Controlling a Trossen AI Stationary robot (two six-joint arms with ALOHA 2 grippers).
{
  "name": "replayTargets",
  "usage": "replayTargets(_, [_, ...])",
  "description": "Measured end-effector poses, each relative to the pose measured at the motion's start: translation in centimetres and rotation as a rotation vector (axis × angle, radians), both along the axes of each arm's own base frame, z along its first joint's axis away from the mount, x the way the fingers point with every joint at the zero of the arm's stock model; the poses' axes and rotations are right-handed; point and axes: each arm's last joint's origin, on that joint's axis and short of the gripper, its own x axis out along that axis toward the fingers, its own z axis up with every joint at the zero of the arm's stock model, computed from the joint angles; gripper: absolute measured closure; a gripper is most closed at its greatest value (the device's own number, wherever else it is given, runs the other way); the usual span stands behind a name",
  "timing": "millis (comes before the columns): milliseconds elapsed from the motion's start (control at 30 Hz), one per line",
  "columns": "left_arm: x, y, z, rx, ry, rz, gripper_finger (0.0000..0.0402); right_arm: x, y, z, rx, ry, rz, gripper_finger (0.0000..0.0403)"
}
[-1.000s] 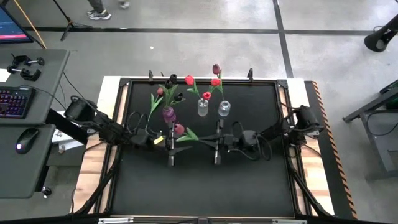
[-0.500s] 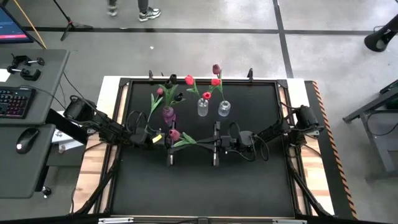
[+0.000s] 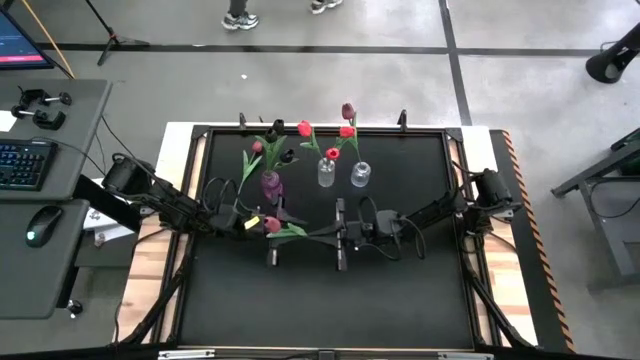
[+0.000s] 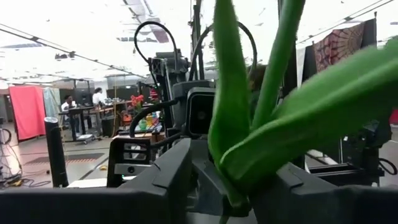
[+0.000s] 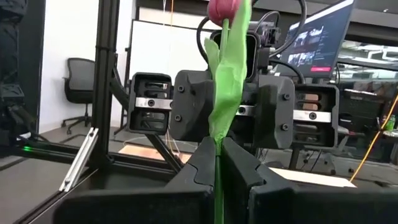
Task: Sort flowers into vase by color
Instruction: Put the bottom dark red flower into the right transparent vase
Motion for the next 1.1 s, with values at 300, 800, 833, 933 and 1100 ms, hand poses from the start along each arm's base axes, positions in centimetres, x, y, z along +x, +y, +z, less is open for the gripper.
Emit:
replayTargets(300, [0.0,0.0,0.0,0.026,0.006,0.065,0.0392,-0.1,0.1,0.0,-0.003,0.006,-0.118,0.0402])
replayTargets(800, [0.4,0.5,-0.9,0.027,0.124,0.232,0.0401,-1.2,1.7,0.2,0.011,0.17,-0.337,0.0183])
replayTargets(833, [0.6,0.4,-0.9,0.023,0.139,0.231,0.0401,-1.1,1.5,0.2,0.018,0.198,-0.349,0.0172])
replayTargets(933, [1.7,0.1,-0.5,0.027,0.231,0.222,0.0401,-0.7,1.0,0.2,0.037,0.274,-0.375,0.0154])
replayTargets(1100, [3.6,-0.5,0.6,0.047,0.434,0.218,0.0401,0.4,1.0,1.0,0.013,0.364,-0.377,0.0159])
